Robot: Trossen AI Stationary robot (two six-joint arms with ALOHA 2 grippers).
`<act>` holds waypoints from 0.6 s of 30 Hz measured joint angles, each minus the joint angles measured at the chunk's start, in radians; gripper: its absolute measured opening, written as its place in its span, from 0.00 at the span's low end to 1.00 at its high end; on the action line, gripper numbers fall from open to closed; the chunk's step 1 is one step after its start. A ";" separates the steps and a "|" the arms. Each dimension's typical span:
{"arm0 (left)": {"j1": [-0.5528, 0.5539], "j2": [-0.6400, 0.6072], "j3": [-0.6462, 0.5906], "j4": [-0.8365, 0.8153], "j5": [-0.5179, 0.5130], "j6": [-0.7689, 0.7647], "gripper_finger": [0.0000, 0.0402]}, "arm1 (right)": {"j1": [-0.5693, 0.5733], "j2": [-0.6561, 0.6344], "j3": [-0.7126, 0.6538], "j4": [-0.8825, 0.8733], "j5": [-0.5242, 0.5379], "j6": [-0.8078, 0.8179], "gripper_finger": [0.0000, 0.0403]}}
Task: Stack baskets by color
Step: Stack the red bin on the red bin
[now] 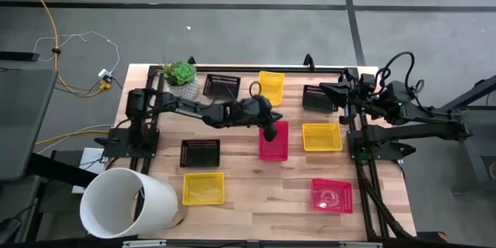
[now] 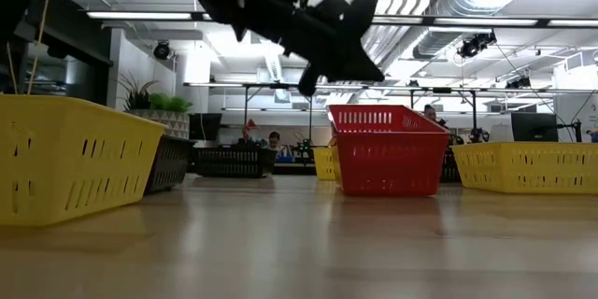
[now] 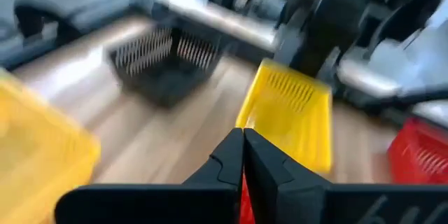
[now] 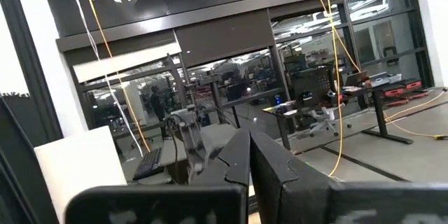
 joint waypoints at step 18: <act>0.002 0.019 0.002 -0.058 -0.016 -0.070 0.00 | 0.000 0.000 0.000 0.000 0.002 0.006 0.00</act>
